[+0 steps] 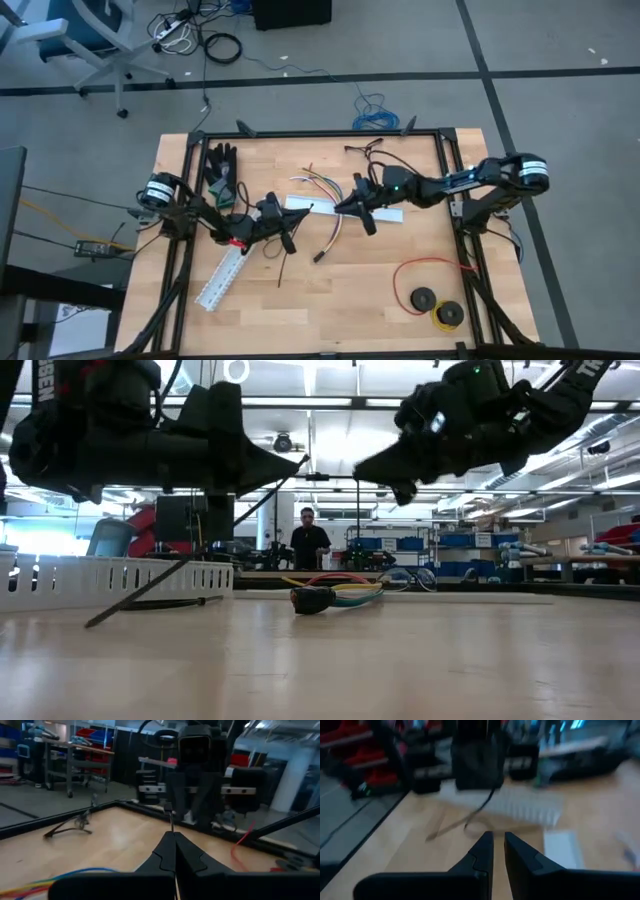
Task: Ziptie cables
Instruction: Wrap the cables together using a zip tie
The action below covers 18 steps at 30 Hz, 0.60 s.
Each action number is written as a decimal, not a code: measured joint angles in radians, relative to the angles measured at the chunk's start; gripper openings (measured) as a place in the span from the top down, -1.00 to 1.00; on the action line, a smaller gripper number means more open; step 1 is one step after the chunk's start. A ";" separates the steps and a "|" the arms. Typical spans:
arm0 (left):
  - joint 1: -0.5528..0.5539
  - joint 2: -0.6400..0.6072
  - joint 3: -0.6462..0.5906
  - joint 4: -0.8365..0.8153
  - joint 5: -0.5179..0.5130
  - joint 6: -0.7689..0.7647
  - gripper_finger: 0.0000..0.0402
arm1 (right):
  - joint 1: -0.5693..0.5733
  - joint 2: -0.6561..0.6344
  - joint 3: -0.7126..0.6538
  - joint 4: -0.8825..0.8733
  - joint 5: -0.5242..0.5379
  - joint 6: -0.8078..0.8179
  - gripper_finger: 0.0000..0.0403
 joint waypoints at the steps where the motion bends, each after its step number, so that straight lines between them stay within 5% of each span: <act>1: 0.003 0.000 0.002 -0.001 0.008 0.000 1.00 | 0.005 0.011 0.005 0.039 0.018 -0.001 0.83; 18: 0.008 0.000 0.081 -0.012 0.012 0.024 1.00 | 0.005 0.033 0.049 0.055 0.023 0.009 0.94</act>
